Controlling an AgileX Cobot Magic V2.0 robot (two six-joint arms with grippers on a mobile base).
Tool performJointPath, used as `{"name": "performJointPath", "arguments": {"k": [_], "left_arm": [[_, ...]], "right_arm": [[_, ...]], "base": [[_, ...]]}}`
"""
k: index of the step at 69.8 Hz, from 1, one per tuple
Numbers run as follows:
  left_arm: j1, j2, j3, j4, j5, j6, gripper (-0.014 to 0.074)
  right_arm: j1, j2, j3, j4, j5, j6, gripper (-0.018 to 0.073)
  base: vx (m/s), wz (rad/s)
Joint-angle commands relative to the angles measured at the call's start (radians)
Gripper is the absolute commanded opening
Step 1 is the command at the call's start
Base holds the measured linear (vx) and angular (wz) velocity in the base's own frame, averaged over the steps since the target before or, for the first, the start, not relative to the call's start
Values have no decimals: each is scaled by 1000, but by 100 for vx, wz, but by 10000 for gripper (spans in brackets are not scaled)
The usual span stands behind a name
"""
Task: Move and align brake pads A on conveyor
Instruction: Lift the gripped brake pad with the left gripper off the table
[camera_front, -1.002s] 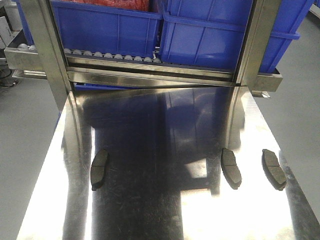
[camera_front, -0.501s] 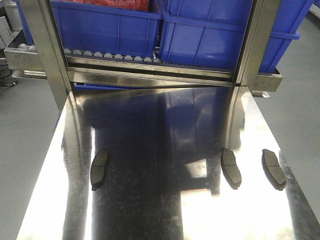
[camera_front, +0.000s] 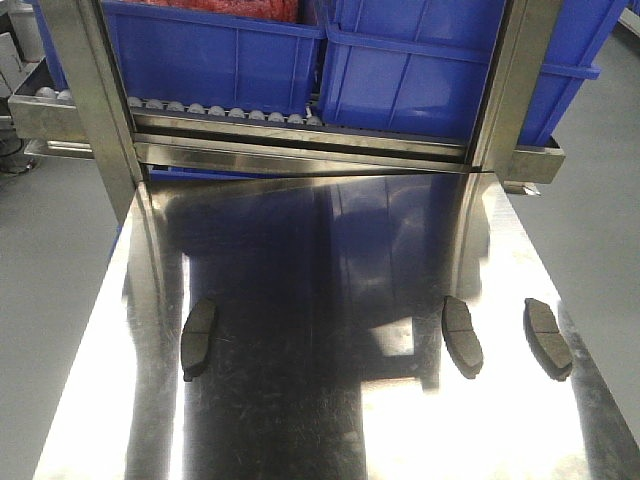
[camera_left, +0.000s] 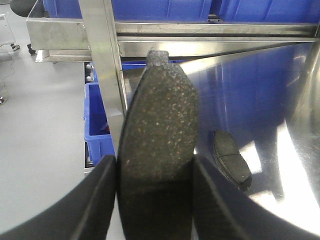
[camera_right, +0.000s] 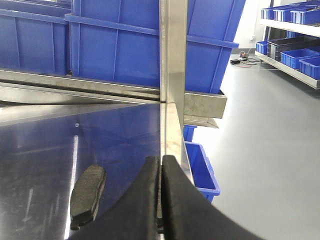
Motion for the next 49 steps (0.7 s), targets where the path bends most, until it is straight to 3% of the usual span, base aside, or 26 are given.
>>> {"name": "performJointPath", "arguments": {"k": [1,30,49], "left_arm": [[-3,2,-27,-19,-95,-8,104],[-3,2,-27,-19,-95,-8,104],[-3,2,-27,-19,-95,-8,104]], "right_arm": [[-7,-13,21,-2,-71,0,-3],[-7,-11,-3,-2,-82,0,-3],[-7,271,-351,-36,116,-6,-3]], "base": [[0,0],[0,0],[0,0]]}}
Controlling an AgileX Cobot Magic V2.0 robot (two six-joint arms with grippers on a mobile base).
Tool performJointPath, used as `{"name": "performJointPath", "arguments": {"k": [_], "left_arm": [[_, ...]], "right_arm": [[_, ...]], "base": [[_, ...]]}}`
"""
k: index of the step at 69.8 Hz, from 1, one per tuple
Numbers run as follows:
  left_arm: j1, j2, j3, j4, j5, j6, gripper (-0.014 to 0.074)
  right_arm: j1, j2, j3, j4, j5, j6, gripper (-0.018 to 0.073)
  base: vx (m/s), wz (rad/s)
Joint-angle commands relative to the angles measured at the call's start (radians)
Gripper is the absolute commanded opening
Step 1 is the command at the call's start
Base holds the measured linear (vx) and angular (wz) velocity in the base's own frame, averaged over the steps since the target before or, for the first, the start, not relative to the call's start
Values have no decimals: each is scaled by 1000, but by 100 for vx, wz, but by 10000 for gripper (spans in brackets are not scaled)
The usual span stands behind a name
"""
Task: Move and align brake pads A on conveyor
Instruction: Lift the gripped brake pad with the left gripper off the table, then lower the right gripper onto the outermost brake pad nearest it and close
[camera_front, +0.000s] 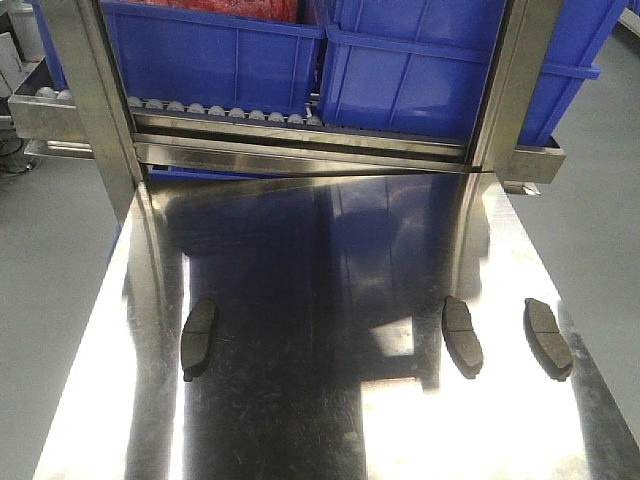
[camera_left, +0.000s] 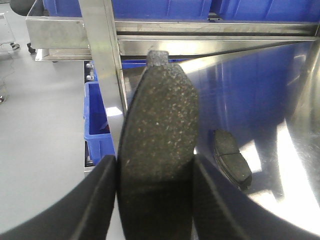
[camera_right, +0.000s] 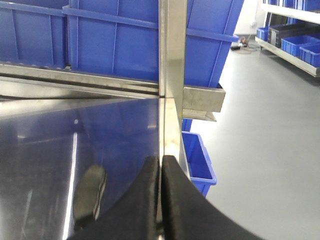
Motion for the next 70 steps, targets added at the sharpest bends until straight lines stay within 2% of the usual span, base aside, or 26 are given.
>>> {"name": "performJointPath", "arguments": {"k": [1,14,21,25,32,44,48,57,70], "left_arm": [[-3,2,-30,-19,-95,-8,104],[-3,2,-30,-19,-95,-8,104],[-3,2,-30,-19,-95,-8,104],[-3,2,-30,-19,-95,-8,104],[-3,2,-30,-19,-95,-8,104],[-3,2,-30,-19,-95,-8,104],[-3,2,-30,-19,-95,-8,104],[-3,2,-30,-19,-95,-8,104],[-3,2,-30,-19,-95,-8,104]], "right_arm": [[-7,133,-169,-30,-12,-6,-3],[-7,430,-428,-39,159,-6,-3],[-7,536,-487,-46,166,-6,14],[-7,581,-497,-50,150,-6,64],[-7,613,-497,-53,139,-23,223],[-7,657,-497,-61,121,-27,639],[-7,675,-497,-69,93,-26,732],[-6,727,-502,-65,64,-26,722],[-6,907,-604,-49,230,-26,689]], "base": [[0,0],[0,0],[0,0],[0,0],[0,0],[0,0],[0,0],[0,0],[0,0]]}}
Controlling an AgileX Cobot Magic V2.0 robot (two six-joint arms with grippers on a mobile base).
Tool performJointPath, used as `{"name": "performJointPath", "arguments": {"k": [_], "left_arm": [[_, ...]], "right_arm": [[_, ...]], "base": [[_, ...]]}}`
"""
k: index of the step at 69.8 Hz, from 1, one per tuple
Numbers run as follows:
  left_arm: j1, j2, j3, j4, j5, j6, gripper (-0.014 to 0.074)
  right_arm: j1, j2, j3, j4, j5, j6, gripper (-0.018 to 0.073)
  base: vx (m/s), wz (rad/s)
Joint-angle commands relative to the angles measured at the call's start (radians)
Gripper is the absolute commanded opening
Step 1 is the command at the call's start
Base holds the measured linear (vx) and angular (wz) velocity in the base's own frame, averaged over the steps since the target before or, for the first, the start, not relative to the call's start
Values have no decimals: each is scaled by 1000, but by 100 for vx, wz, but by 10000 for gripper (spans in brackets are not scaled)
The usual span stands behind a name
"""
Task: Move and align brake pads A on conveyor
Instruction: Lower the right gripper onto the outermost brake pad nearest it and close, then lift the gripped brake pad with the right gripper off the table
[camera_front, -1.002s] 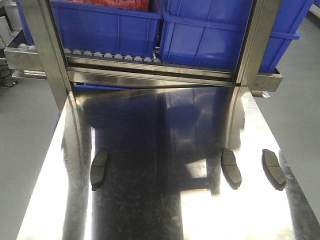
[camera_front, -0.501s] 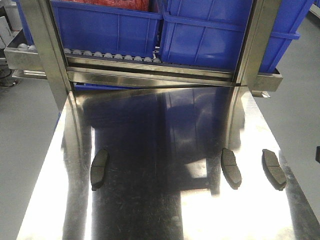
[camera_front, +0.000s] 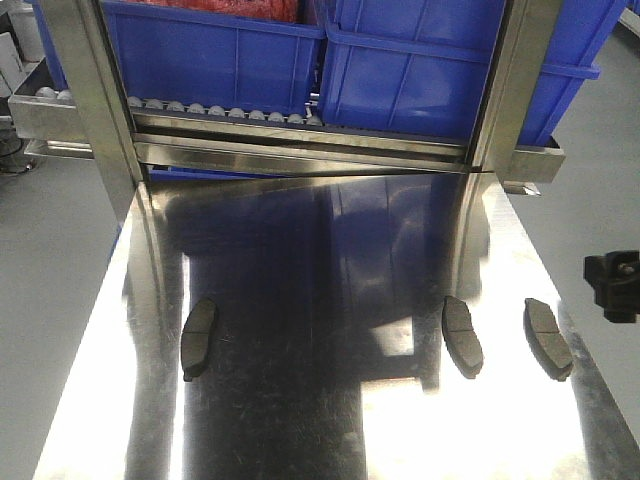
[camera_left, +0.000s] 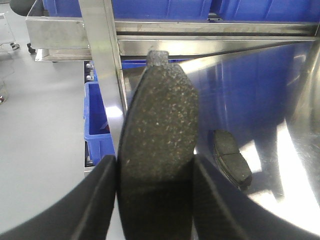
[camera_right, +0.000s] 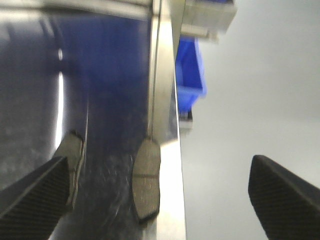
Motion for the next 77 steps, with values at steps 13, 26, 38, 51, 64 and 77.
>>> {"name": "performJointPath", "arguments": {"k": [13,26,38,51,64,77], "left_arm": [[-3,2,-30,-19,-95,-8,104],[-3,2,-30,-19,-95,-8,104],[-3,2,-30,-19,-95,-8,104],[-3,2,-30,-19,-95,-8,104],[-3,2,-30,-19,-95,-8,104],[-3,2,-30,-19,-95,-8,104]], "right_arm": [[-6,298,-223,54,175,-12,678],[-6,502,-311,83,205,-13,668],[-6,632,-332,83,196,-13,653],[-6,711,-332,83,197,-21,621],[-6,744,-332,83,190,-29,578],[-6,756,-332,83,189,-39,547]], "base": [[0,0],[0,0],[0,0],[0,0],[0,0],[0,0]]}}
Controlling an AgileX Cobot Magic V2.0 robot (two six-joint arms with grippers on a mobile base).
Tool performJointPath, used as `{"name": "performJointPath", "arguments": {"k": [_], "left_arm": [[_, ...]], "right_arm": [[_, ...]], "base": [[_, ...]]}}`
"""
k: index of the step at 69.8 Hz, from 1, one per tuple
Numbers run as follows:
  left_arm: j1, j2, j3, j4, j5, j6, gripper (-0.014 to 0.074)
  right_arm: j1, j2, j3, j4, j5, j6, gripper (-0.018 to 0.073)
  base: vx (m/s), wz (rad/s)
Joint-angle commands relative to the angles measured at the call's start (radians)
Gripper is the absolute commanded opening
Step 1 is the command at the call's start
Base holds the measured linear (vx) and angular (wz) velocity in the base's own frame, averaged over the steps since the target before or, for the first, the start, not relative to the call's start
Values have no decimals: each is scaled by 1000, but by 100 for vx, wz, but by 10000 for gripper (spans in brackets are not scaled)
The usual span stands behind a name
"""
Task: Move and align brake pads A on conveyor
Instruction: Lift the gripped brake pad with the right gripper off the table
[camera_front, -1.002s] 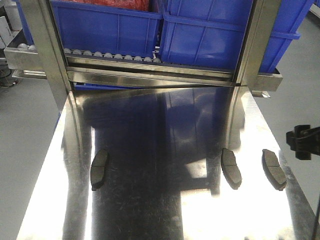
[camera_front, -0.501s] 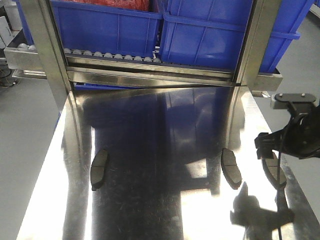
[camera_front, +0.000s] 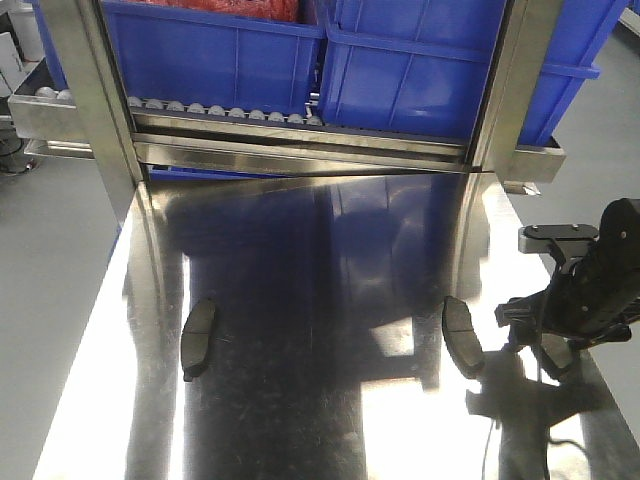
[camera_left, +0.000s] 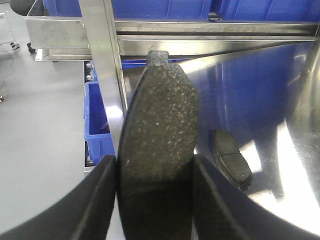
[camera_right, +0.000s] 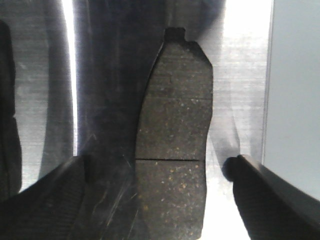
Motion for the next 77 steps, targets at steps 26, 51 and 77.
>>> {"name": "performJointPath", "arguments": {"k": [26,51,77], "left_arm": [[-3,2,-30,-19,-95,-8,104],[-3,2,-30,-19,-95,-8,104],[-3,2,-30,-19,-95,-8,104]], "right_arm": [[-6,-36,-27,0,-32,-15,326],[-6,-53,-27,0,-23,-21,41],[-6,-302,60,0,-96,-21,-6]], "base": [[0,0],[0,0],[0,0]]}}
